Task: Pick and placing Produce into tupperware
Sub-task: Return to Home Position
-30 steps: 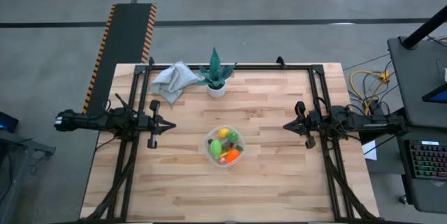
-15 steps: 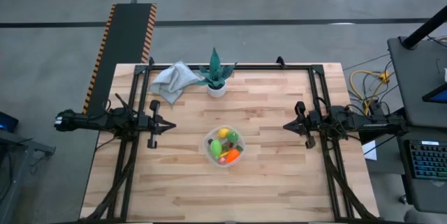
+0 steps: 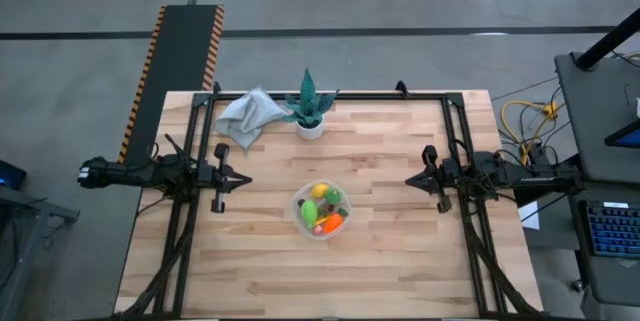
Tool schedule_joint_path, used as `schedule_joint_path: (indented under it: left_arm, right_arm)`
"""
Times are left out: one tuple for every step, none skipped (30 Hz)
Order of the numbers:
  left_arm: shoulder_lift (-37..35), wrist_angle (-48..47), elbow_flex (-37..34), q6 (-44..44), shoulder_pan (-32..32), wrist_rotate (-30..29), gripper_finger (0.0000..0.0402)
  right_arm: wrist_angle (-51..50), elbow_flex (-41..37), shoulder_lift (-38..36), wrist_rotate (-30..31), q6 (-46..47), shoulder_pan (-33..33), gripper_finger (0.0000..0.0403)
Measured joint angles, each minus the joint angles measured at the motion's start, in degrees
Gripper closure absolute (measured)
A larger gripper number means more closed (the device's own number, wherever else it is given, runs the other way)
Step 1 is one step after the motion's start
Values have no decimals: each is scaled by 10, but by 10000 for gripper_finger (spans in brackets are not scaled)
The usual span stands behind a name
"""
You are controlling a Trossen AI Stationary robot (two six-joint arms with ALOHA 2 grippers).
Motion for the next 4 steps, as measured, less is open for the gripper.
schedule_joint_path:
  left_arm:
    - [0, 0, 0, 0, 0, 0, 402]
    - [0, 0, 0, 0, 0, 0, 402]
    - [0, 0, 0, 0, 0, 0, 402]
    - [0, 0, 0, 0, 0, 0, 402]
  right_arm:
    - [0, 0, 0, 0, 0, 0, 394]
    - [0, 0, 0, 0, 0, 0, 394]
    - [0, 0, 0, 0, 0, 0, 394]
    - [0, 0, 0, 0, 0, 0, 394]
